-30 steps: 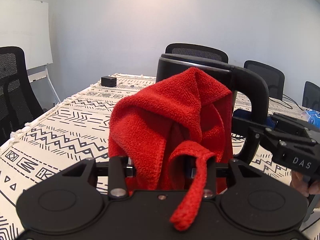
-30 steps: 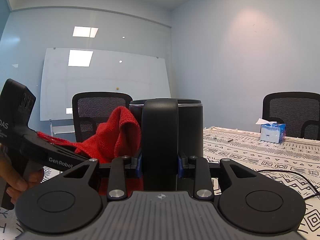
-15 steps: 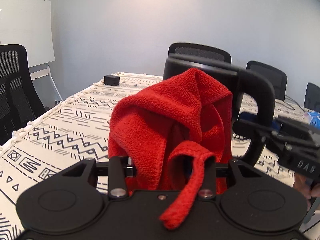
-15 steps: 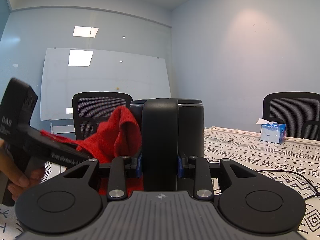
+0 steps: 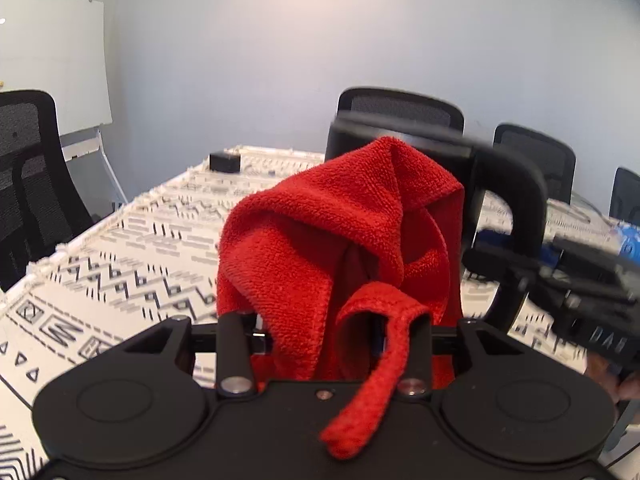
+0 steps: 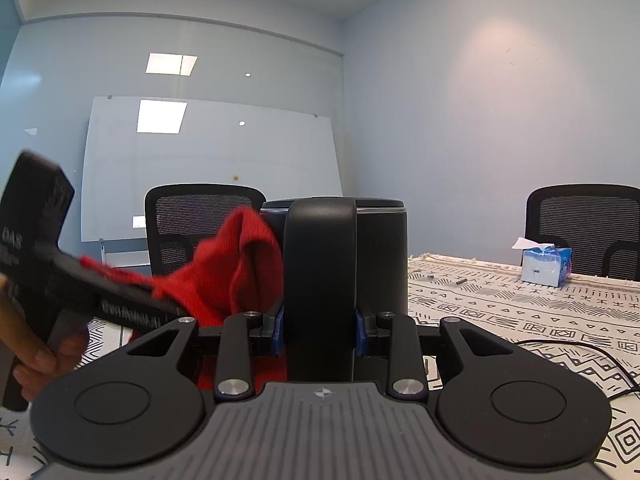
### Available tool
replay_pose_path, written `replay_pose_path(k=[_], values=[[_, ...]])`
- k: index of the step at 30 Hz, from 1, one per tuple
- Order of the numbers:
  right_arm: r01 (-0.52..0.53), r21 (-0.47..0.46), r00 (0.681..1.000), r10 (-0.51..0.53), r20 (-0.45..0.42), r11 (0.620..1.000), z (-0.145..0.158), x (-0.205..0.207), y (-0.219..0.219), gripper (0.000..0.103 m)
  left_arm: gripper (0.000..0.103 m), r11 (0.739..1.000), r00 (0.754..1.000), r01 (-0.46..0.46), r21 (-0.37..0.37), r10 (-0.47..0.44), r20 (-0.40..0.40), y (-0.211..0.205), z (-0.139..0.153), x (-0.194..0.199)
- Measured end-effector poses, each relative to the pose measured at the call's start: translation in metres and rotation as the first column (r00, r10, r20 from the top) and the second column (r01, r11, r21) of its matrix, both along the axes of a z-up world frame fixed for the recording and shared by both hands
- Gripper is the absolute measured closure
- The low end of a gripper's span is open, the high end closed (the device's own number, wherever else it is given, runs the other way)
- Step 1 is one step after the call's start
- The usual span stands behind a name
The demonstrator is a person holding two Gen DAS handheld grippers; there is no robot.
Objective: Clean container
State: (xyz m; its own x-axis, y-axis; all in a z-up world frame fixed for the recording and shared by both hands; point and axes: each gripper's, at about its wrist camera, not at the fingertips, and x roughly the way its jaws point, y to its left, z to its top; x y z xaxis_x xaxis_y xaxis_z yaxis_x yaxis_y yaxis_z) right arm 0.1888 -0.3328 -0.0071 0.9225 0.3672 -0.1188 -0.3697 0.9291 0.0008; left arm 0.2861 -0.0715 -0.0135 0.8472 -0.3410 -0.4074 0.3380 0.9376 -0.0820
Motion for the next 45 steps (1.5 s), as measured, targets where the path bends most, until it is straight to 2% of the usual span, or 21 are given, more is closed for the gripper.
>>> replay_pose_path(k=[2, 4, 10, 18, 22, 24, 31, 33, 37, 40, 45], values=[[0.000, 0.000, 1.000, 0.000, 0.001, 1.000, 0.000, -0.001, 0.001, 0.073, 0.059, 1.000, 0.999, 0.004, 0.002, -0.004, 0.035, -0.002, 0.013, -0.007], [0.001, 0.000, 1.000, -0.001, 0.002, 1.000, 0.000, -0.001, 0.001, 0.073, 0.058, 1.000, 0.999, 0.003, 0.007, -0.003, 0.033, -0.004, 0.013, -0.005], [-0.001, 0.001, 1.000, 0.001, 0.001, 1.000, -0.001, -0.002, 0.002, 0.073, 0.058, 1.000, 0.999, -0.011, 0.023, 0.012, -0.051, -0.007, -0.012, -0.005], [-0.003, 0.006, 1.000, 0.003, 0.003, 1.000, -0.001, -0.005, 0.002, 0.073, 0.058, 1.000, 1.000, -0.004, 0.003, 0.004, 0.028, -0.006, 0.013, -0.007], [-0.006, 0.008, 1.000, 0.006, 0.004, 1.000, -0.001, -0.006, 0.003, 0.073, 0.058, 1.000, 0.999, -0.012, 0.019, 0.013, -0.043, -0.008, -0.011, -0.001], [-0.009, 0.011, 1.000, 0.009, 0.003, 1.000, -0.001, -0.006, 0.002, 0.073, 0.058, 1.000, 0.998, -0.013, 0.025, 0.015, -0.057, -0.010, -0.014, -0.006], [-0.010, 0.013, 1.000, 0.010, 0.004, 1.000, 0.000, -0.007, 0.003, 0.073, 0.058, 1.000, 1.000, 0.006, -0.008, -0.006, 0.022, -0.008, 0.015, -0.014], [-0.010, 0.013, 1.000, 0.010, 0.004, 1.000, 0.000, -0.007, 0.002, 0.073, 0.058, 1.000, 1.000, 0.004, 0.001, -0.004, 0.010, -0.011, 0.010, -0.013], [-0.009, 0.010, 1.000, 0.009, 0.004, 1.000, 0.000, -0.006, 0.003, 0.073, 0.058, 1.000, 0.998, 0.005, 0.023, -0.004, -0.063, -0.012, -0.012, -0.009], [-0.010, 0.012, 1.000, 0.010, 0.003, 1.000, 0.000, -0.006, 0.003, 0.073, 0.058, 1.000, 0.998, 0.012, 0.012, -0.012, -0.055, -0.011, -0.003, -0.012], [-0.009, 0.012, 1.000, 0.009, 0.003, 1.000, 0.001, -0.007, 0.003, 0.073, 0.058, 1.000, 1.000, 0.014, -0.016, -0.014, 0.010, -0.007, 0.019, -0.017]])
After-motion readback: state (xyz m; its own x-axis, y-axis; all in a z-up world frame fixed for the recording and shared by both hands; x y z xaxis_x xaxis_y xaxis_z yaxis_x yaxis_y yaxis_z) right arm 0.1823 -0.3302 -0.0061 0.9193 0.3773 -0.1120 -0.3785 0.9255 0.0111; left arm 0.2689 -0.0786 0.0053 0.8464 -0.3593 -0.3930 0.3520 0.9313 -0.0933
